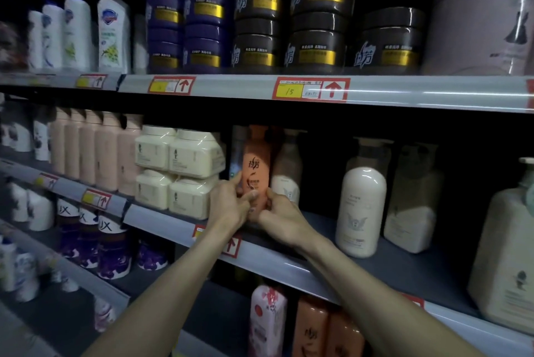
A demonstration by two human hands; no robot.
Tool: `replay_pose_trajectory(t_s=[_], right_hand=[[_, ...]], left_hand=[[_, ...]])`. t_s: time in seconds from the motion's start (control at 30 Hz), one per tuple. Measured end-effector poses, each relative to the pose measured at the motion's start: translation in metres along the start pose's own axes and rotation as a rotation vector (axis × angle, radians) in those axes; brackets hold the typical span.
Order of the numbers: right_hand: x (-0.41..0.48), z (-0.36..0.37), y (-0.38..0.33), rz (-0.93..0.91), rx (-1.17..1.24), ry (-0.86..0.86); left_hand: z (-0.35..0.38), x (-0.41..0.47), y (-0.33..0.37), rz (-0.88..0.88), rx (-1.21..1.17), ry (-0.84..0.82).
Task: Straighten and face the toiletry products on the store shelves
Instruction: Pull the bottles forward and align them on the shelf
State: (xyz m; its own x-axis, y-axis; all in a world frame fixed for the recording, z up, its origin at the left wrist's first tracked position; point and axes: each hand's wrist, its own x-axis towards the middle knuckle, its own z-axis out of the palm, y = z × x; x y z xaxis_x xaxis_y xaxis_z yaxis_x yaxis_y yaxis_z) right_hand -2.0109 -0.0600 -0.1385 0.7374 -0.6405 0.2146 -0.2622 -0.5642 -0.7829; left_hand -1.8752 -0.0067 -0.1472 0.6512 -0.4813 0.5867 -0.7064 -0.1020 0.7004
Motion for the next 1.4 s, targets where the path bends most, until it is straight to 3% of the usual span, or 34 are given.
replay_pose_trajectory(t_s=[0.6, 0.8, 0.97, 1.07, 1.2, 1.4], right_hand=[[-0.036, -0.023, -0.007, 0.066, -0.09, 0.105], [-0.037, -0.031, -0.001, 0.168, -0.098, 0.212], [-0.01, -0.035, 0.0, 0.275, 0.037, 0.283], [0.0, -0.035, 0.014, 0.305, 0.147, 0.307], [0.019, -0.031, 0.051, 0.289, 0.18, 0.29], [-0.004, -0.038, 0.04, 0.274, 0.138, 0.2]], left_hand=[[0.033, 0.018, 0.012, -0.046, -0.027, -0.092], [0.026, -0.011, 0.031, -0.074, -0.176, 0.154], [0.036, -0.027, 0.053, -0.133, -0.184, -0.196], [0.042, -0.026, 0.055, -0.198, -0.265, -0.318], [0.053, -0.027, 0.051, -0.205, -0.21, -0.351], [0.049, -0.021, 0.038, -0.232, -0.288, -0.428]])
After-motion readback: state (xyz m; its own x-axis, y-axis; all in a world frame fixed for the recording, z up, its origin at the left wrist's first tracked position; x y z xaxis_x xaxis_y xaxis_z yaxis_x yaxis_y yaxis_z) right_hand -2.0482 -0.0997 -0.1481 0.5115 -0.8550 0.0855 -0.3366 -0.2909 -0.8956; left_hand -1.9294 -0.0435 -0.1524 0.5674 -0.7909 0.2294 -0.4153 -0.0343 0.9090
